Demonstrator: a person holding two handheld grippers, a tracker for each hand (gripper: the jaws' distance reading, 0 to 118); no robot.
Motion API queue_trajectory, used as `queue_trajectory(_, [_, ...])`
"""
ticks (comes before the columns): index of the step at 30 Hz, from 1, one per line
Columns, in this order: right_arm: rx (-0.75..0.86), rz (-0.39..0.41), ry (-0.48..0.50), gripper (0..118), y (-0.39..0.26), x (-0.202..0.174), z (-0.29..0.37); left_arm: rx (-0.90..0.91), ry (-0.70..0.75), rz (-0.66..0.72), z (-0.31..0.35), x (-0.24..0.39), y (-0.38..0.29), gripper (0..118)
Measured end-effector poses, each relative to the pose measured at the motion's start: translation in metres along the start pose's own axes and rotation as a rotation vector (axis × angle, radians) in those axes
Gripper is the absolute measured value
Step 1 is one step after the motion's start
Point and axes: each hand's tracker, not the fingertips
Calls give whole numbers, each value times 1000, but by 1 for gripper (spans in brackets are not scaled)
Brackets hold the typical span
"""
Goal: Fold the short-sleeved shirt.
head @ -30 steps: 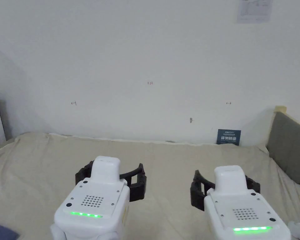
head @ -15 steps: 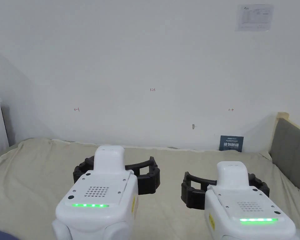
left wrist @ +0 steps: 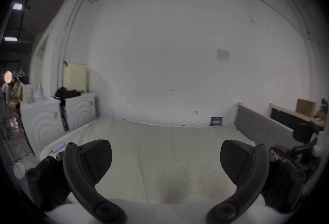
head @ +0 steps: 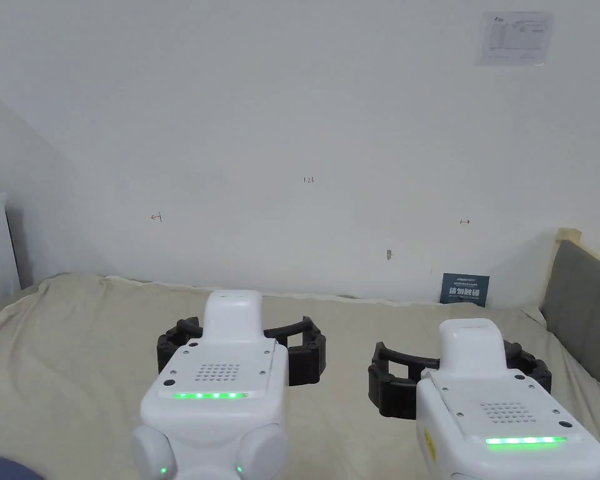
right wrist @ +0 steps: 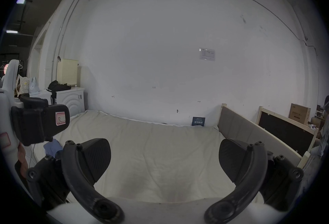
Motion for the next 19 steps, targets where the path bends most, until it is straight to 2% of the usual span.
queue_trajectory(4, [-9, -4, 27, 118, -6, 9, 2, -53, -73, 137, 4, -12, 8, 118])
queue_trajectory(7, [-23, 1, 11, 118, -9, 12, 3, -9, -42, 222, 1, -20, 8, 118])
queue_trajectory(10, [-24, 6, 11, 118, -9, 17, 5, 38, 30, 159, 1, -21, 7, 118])
queue_trajectory(15, [-1, -6, -11, 118, -5, 24, 9, 83, -81, 39, 7, -22, 5, 118])
queue_trajectory(19, [-2, -18, -13, 118, -5, 25, 10, 95, -65, 18, 10, -14, 6, 118])
